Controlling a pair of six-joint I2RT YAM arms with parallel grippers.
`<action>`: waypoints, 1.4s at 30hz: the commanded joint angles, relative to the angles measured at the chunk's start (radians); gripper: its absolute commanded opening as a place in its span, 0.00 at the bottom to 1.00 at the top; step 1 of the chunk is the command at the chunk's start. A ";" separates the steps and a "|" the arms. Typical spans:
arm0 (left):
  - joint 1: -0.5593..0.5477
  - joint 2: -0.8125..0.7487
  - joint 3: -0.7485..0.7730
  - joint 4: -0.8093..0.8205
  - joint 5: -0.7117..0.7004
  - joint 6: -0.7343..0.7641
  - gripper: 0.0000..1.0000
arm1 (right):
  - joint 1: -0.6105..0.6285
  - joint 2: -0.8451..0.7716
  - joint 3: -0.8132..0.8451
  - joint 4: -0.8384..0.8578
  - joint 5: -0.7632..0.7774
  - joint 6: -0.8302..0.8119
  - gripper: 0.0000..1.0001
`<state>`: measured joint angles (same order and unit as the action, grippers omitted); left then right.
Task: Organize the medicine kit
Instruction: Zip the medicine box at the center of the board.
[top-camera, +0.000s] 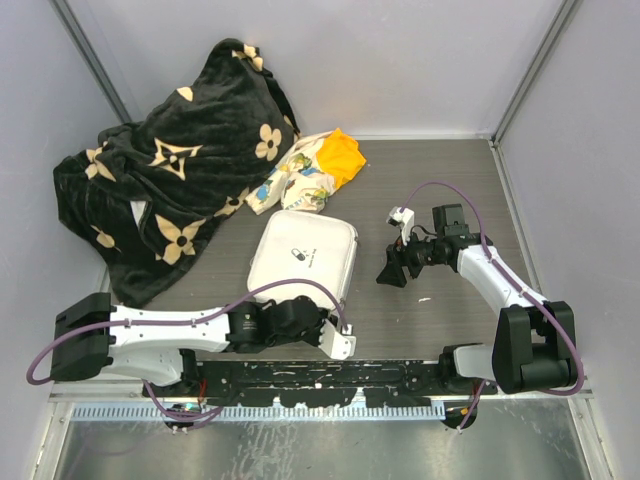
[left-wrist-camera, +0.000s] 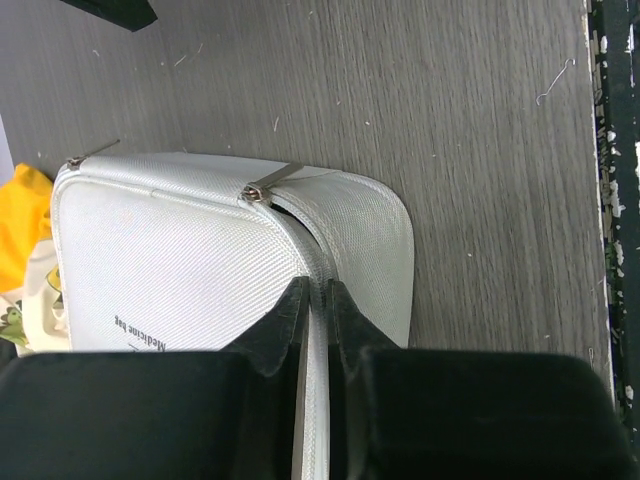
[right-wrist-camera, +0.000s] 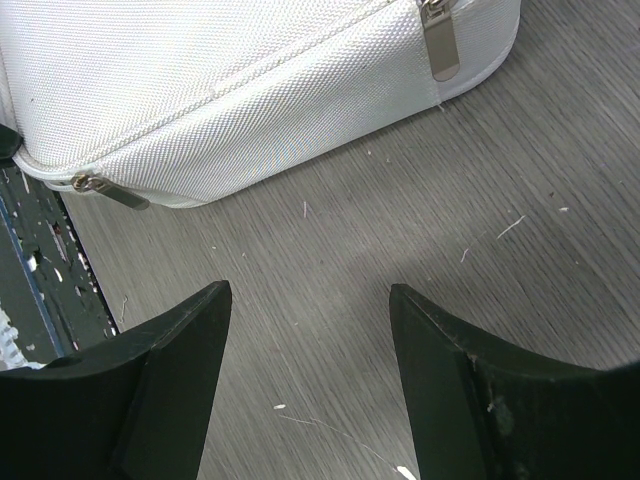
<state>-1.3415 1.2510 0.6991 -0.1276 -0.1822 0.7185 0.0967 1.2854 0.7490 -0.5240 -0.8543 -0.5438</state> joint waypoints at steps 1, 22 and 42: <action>0.004 0.011 0.034 0.057 -0.024 -0.011 0.03 | -0.003 0.002 0.018 0.007 0.001 -0.012 0.70; -0.077 -0.019 -0.146 0.432 -0.238 0.279 0.00 | -0.015 -0.012 0.023 0.007 0.038 -0.017 0.70; -0.071 -0.013 -0.169 0.534 -0.276 0.372 0.00 | -0.027 -0.012 0.022 0.004 0.032 -0.019 0.71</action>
<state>-1.4250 1.2530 0.5148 0.2611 -0.3908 1.0439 0.0761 1.2854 0.7490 -0.5243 -0.8085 -0.5472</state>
